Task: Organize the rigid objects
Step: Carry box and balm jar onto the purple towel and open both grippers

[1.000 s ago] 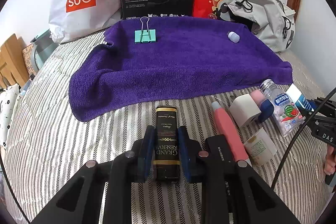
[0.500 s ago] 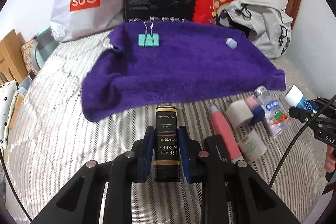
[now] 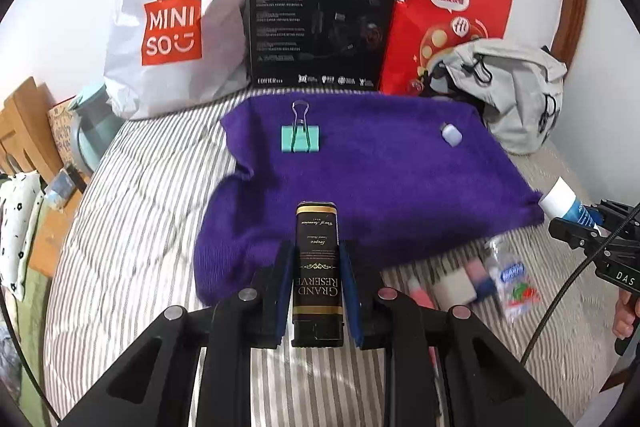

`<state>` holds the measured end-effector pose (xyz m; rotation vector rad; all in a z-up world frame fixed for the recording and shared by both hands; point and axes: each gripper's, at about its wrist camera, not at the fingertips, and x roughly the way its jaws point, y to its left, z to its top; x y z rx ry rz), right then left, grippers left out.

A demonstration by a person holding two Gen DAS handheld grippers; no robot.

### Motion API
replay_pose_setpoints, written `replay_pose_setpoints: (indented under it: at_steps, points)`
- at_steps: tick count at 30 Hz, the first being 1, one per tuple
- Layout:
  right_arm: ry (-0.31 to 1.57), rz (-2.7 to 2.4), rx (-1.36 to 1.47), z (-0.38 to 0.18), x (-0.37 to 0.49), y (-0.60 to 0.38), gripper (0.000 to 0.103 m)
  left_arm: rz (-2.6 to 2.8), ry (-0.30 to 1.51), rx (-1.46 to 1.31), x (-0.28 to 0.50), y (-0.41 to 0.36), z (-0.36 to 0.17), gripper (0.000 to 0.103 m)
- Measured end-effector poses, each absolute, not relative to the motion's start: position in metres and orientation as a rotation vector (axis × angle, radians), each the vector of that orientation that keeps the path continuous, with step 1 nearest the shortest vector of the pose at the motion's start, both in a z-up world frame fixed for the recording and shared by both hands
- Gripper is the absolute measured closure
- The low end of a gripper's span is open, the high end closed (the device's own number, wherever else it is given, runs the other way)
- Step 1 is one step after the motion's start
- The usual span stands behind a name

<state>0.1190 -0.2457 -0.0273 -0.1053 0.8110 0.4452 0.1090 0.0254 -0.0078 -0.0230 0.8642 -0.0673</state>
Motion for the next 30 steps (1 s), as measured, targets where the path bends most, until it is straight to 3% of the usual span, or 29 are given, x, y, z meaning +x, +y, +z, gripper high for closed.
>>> replay_pose_setpoints:
  at_steps: [7,16,30]
  points:
    - [0.811,0.432,-0.100,-0.022,0.164,-0.242,0.067,-0.055,0.869,-0.022,0.151,0.032,-0.006,0.081]
    - [0.854,0.395,-0.066,-0.054,0.228,-0.240,0.067,-0.043,0.883,-0.046,0.201,0.037,-0.030,0.081]
    - [0.907,0.389,-0.102,-0.076,0.244,-0.223,0.067,-0.037,0.950,-0.027,0.233,0.033,-0.064,0.081]
